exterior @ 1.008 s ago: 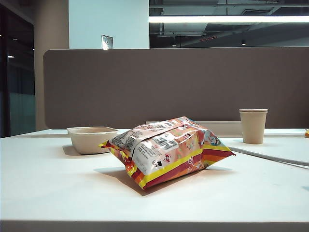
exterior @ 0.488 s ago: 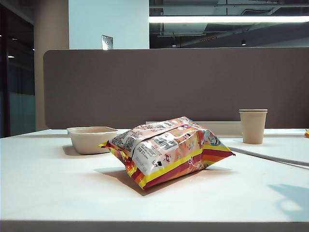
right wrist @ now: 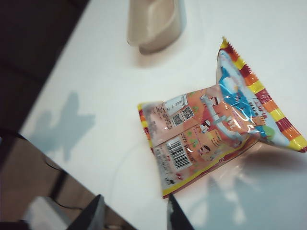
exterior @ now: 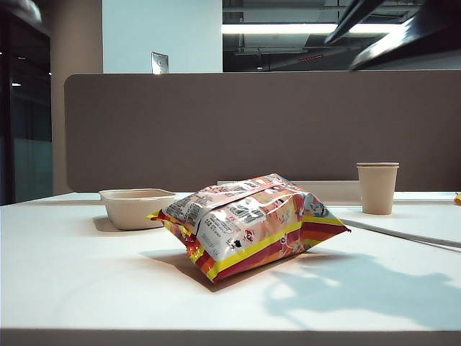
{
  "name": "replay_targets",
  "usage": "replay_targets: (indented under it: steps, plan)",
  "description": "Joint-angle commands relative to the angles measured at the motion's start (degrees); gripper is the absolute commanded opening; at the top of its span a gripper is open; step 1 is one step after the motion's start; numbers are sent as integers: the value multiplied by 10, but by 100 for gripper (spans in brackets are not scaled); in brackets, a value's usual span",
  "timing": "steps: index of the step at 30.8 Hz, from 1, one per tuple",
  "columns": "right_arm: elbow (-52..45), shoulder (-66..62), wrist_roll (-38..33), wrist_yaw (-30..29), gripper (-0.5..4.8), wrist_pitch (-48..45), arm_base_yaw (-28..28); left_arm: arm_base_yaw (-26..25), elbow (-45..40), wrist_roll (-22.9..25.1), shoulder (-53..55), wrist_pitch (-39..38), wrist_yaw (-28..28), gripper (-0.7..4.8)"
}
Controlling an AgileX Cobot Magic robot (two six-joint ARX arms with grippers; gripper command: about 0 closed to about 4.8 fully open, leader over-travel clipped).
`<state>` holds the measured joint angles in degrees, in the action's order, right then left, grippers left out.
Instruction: Pick up a bag of chips and put them in the box.
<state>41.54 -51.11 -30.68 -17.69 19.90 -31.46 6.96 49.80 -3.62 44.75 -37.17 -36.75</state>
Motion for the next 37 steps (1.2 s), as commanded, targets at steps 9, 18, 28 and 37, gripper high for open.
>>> replay_targets:
  steps: [9, 18, 28, 37]
  plan:
    - [42, -133, 3, 80, 181, -100, -70, 0, 17, 43, 92, 0, -2, 89]
    - [46, -169, -169, 36, 350, -166, -65, 0, 17, 98, 97, 6, 47, 89]
    - [46, -195, -290, 103, 479, -47, -68, 0, 17, 92, 97, 9, 77, 89]
    - [49, -251, -396, 71, 479, -133, -111, 1, 16, 92, 101, 28, 40, 89]
